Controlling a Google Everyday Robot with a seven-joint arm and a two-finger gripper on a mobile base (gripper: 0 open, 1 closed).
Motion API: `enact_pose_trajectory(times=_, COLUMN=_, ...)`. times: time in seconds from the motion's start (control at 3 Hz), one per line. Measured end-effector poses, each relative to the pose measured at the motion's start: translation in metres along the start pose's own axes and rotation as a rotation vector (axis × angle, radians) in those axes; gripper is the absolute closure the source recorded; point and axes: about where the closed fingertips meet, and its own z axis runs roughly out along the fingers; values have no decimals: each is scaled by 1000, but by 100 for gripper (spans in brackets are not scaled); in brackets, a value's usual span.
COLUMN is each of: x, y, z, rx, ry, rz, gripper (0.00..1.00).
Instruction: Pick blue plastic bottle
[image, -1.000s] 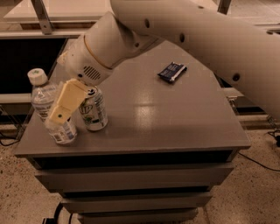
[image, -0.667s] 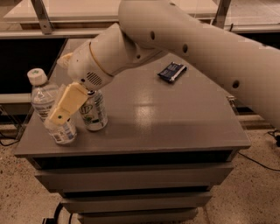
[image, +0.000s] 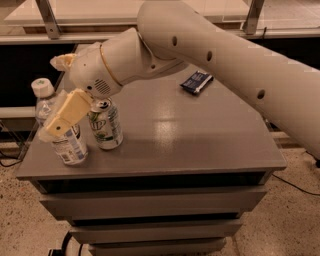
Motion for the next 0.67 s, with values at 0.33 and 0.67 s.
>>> enact_pose_trajectory(times=0.33, x=-11, y=2, z=5, rx=-28, ry=-26, rz=-24, gripper=0)
enact_pose_trajectory(times=0.67, x=-11, y=8, z=10, rx=-60, ry=4, rz=-29, gripper=0)
